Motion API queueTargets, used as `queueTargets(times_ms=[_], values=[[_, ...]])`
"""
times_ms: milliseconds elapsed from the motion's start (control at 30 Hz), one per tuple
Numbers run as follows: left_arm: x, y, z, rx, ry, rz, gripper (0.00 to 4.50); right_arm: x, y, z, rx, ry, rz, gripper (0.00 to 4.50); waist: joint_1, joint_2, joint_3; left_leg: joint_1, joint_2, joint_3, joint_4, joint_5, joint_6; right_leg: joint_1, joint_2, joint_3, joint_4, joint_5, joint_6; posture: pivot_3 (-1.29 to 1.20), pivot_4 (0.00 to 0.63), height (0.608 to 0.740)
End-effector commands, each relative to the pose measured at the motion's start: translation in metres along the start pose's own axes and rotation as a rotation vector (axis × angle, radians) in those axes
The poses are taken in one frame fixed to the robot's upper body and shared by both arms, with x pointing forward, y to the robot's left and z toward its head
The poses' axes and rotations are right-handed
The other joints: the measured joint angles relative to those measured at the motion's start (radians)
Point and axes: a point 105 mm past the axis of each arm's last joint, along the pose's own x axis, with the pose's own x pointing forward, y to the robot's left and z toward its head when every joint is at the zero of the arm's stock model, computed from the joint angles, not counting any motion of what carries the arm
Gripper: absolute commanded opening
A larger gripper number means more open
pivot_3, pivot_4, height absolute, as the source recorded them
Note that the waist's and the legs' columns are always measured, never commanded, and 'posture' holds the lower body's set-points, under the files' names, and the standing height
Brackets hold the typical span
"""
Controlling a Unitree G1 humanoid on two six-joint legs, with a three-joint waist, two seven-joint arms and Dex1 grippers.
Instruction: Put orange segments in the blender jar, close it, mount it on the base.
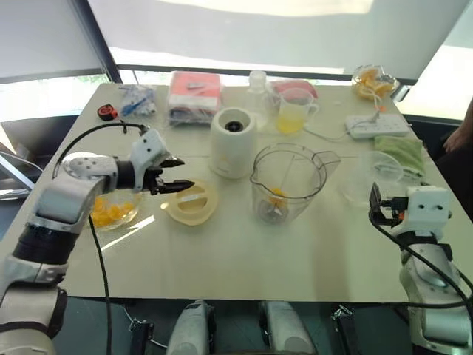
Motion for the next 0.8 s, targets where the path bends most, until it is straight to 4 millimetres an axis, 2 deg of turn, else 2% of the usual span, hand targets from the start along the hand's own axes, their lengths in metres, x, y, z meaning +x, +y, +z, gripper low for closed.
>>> queueTargets(times_ms=[33, 167, 300, 400, 600, 800], values=[[0.008, 0.011, -0.008, 0.061, 0.047, -0.025, 3.30, -0.019, 0.003, 0.034, -0.018, -0.094, 0.142, 4.47, 0.004, -0.002, 0.000, 0.000, 0.000, 0.000, 0.000, 0.000, 0.000, 0.000, 0.000, 0.000, 0.000, 0.000, 0.000, 0.00, 0.150, 0.740], [0.023, 0.015, -0.017, 0.112, 0.099, -0.120, 3.30, -0.054, 0.028, 0.030, -0.028, -0.020, 0.404, 4.47, 0.009, -0.006, -0.001, -0.001, 0.000, 0.001, 0.000, 0.000, 0.000, 0.000, 0.000, 0.000, -0.001, 0.000, 0.000, 0.00, 0.150, 0.740], [0.036, 0.013, -0.027, 0.172, 0.164, -0.220, 3.30, -0.072, 0.027, 0.020, 0.016, 0.064, 0.449, 4.47, 0.017, -0.009, -0.001, -0.001, 0.001, 0.002, 0.000, 0.000, 0.000, 0.000, 0.001, -0.001, -0.002, 0.000, -0.001, 0.00, 0.150, 0.740], [0.047, 0.013, -0.034, 0.187, 0.219, -0.263, 3.30, -0.091, 0.034, 0.016, 0.055, 0.120, 0.548, 4.47, 0.023, -0.011, -0.002, -0.001, 0.000, 0.002, 0.001, 0.000, 0.000, 0.000, 0.000, -0.001, -0.002, 0.000, -0.001, 0.00, 0.150, 0.740], [0.053, 0.015, -0.044, 0.189, 0.273, -0.278, 3.30, -0.107, 0.044, 0.035, 0.086, 0.127, 0.684, 4.47, 0.019, -0.014, -0.002, -0.002, 0.002, 0.001, 0.001, 0.000, 0.000, 0.000, 0.000, -0.001, -0.003, 0.000, -0.001, 0.00, 0.150, 0.740], [0.061, 0.009, -0.054, 0.212, 0.339, -0.312, 3.30, -0.112, 0.054, 0.051, 0.051, 0.167, 0.854, 4.47, 0.024, -0.018, -0.002, -0.002, 0.002, 0.000, 0.001, 0.000, 0.000, 0.000, 0.000, -0.001, -0.003, 0.000, -0.001, 0.00, 0.150, 0.740]])
